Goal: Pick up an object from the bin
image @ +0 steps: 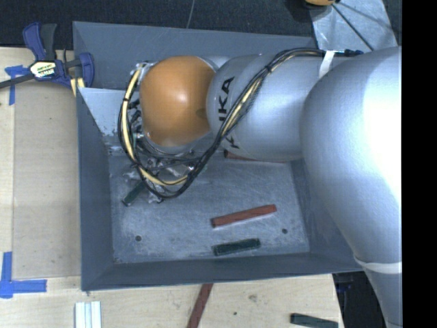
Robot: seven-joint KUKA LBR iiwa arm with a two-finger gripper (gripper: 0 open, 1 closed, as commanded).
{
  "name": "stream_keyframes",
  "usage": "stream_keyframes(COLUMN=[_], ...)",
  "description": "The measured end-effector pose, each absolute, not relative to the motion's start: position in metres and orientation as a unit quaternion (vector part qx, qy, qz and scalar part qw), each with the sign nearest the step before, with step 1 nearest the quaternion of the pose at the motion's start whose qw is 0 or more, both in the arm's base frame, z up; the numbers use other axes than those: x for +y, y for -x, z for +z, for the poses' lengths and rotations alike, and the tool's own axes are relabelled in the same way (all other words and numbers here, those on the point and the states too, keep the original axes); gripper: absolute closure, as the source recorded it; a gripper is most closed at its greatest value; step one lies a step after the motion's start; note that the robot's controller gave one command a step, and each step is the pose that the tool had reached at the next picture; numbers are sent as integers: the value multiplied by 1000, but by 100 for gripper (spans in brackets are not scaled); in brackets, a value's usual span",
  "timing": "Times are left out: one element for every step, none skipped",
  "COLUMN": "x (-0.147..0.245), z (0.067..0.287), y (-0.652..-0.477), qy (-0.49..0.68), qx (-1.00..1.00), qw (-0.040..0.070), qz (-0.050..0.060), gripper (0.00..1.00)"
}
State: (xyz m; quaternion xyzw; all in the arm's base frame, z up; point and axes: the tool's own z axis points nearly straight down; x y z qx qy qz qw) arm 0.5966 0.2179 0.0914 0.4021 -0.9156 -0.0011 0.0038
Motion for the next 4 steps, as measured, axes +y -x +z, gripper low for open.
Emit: stream_keyframes(x=[219,219,219,219], z=[110,122,134,148], y=[-600,-600,-600,-599], qy=[-402,-402,-401,-401], qx=[-916,-916,-916,-916], qw=[-2,-3,-2,0], qz=[0,0,0,-1], gripper=[100,100,100,100])
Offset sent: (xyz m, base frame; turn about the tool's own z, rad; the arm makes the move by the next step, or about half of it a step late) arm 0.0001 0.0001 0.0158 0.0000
